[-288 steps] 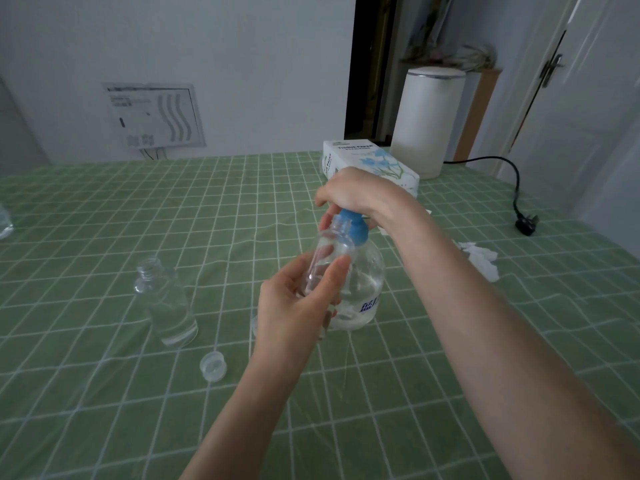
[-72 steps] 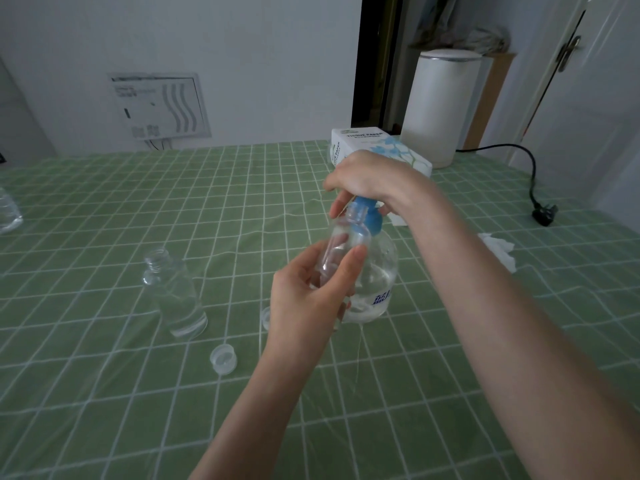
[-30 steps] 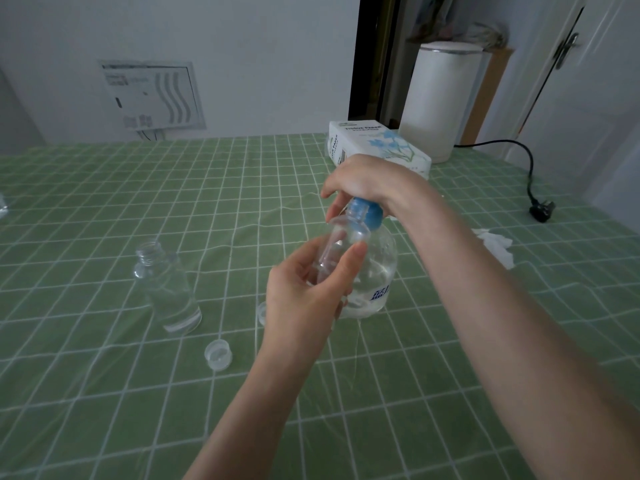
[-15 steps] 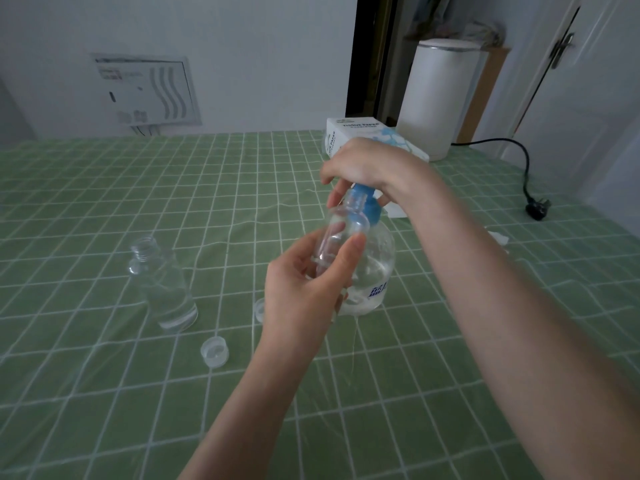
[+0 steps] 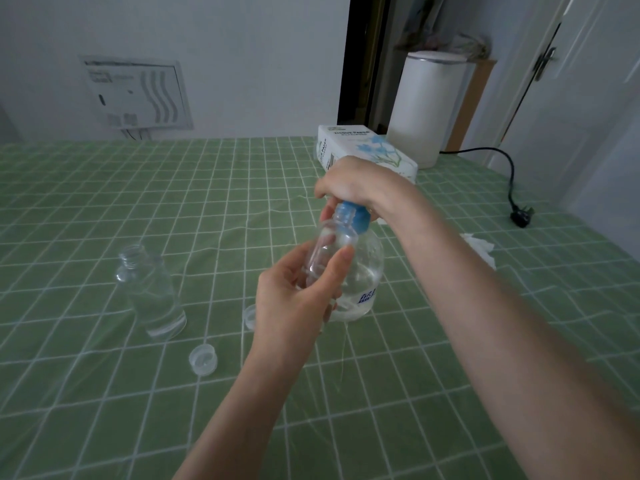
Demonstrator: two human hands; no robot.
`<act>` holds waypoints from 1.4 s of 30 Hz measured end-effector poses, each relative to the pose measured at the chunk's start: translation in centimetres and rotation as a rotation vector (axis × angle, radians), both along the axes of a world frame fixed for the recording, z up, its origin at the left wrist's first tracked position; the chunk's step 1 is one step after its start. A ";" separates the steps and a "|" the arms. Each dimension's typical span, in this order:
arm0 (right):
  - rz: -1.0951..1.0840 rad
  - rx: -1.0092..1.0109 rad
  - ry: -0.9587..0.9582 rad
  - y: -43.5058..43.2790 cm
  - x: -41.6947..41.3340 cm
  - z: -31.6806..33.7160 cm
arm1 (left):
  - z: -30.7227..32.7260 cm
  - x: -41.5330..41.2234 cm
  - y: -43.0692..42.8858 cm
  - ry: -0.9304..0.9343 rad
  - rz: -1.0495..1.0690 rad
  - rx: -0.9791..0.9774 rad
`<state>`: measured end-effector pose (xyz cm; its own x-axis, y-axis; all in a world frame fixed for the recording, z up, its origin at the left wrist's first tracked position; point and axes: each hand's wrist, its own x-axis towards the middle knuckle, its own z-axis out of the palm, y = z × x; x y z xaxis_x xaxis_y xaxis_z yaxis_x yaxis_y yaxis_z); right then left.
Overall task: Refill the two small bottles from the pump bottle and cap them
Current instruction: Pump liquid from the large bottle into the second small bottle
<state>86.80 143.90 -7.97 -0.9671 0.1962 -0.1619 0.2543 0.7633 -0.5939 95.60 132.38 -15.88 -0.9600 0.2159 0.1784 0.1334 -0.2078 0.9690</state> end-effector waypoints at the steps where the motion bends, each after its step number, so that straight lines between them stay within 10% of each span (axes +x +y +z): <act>1: -0.001 0.012 0.015 0.1 0.1 0.2 | 0.0 0.0 0.0 -0.001 0.002 0.007; 42: 0.027 -0.027 -0.001 0.2 -0.3 -0.4 | -0.1 -0.2 -0.1 -0.014 -0.002 0.006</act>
